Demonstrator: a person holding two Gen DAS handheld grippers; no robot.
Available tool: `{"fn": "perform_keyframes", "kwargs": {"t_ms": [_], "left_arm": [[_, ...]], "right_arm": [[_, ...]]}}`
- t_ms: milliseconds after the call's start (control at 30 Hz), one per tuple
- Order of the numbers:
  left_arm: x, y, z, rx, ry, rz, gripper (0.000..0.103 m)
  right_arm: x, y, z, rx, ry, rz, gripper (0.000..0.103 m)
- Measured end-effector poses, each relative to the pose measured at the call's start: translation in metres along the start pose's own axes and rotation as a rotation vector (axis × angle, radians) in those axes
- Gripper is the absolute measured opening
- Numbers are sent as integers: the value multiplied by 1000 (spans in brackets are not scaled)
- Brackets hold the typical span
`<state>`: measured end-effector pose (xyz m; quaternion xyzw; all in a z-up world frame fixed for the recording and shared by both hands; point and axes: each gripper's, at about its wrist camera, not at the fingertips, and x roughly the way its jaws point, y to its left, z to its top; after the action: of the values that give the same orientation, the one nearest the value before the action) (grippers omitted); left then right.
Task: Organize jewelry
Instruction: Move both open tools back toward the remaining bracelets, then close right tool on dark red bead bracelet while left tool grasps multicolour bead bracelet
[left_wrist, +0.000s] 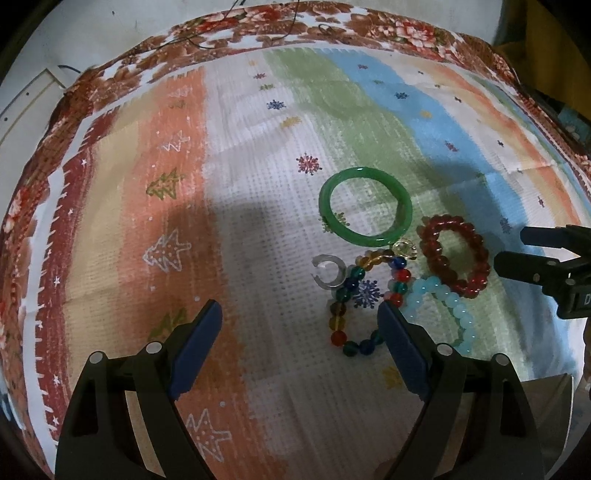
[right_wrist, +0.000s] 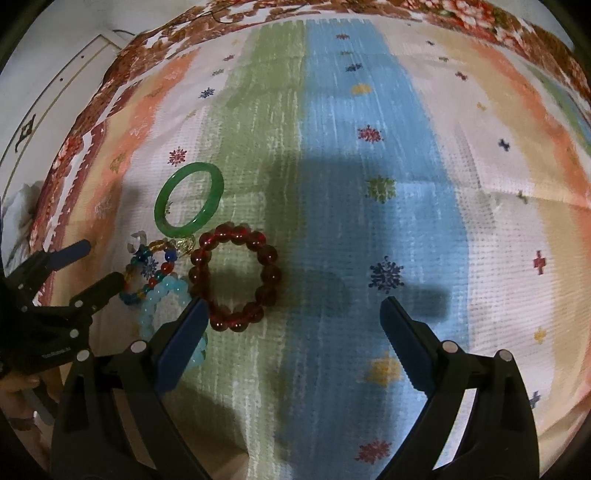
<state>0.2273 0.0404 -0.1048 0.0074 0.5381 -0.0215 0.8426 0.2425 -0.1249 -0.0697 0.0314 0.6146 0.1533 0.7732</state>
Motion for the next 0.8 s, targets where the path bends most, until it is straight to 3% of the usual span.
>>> {"fn": "perform_keyframes", "kwargs": {"t_ms": [400,567,733,800], "left_arm": [[21,-1,-2,23,33,3,82],[21,-2,-3,37,30,-19,74],[21,-9,-3,69,24,-30,60],[20,-11,-4,85,20,-34,48]], "right_arm": [[21,3,6,-34,13,-69,93],[25,9,6,-71,11,-101,91],[25,15,5,-117,12,-121,68],[24,17,5,-126,13,-107,48]]}}
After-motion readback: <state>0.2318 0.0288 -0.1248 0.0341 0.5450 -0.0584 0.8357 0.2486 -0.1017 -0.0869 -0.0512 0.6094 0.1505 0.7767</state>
